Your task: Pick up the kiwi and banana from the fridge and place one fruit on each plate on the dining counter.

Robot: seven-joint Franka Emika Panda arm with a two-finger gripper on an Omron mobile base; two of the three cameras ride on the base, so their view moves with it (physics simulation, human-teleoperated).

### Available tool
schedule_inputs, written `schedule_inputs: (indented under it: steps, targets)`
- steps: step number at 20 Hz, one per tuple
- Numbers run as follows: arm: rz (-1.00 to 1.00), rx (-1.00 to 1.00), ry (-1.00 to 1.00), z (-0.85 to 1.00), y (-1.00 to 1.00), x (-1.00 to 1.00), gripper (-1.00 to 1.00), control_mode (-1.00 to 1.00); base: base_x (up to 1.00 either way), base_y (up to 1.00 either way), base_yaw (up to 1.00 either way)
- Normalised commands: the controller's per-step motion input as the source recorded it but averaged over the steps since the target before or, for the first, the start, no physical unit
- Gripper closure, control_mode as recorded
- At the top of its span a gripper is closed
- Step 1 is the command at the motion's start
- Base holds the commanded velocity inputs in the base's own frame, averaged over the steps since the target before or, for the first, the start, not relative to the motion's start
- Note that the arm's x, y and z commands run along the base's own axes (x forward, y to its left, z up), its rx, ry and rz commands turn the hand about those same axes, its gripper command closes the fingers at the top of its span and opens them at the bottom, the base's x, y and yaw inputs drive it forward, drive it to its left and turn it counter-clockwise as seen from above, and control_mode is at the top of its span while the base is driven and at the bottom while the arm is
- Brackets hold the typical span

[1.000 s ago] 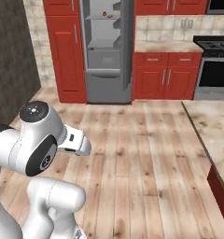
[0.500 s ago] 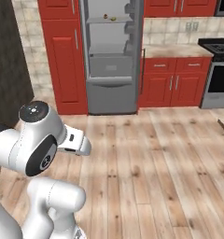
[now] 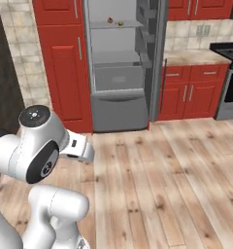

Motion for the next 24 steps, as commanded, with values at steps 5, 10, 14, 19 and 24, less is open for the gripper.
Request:
schedule_inputs:
  steps: [5,10,14,19,24]
  targets:
    - [0.00,0.00,0.00,0.00,0.00,0.00,-1.00,1.00,1.00,0.63,-0.20]
    - [0.00,0.00,0.00,0.00,0.00,0.00,-1.00,1.00,1.00,0.36,-0.09]
    - [0.00,0.00,0.00,0.00,0.00,0.00,-1.00,1.00,1.00,0.28,-0.01]
    - [0.00,0.00,0.00,0.00,0.00,0.00,-1.00,1.00,1.00,0.13,0.00]
    - [0.00,0.00,0.00,0.00,0.00,0.00,-1.00,1.00,1.00,0.00,0.07]
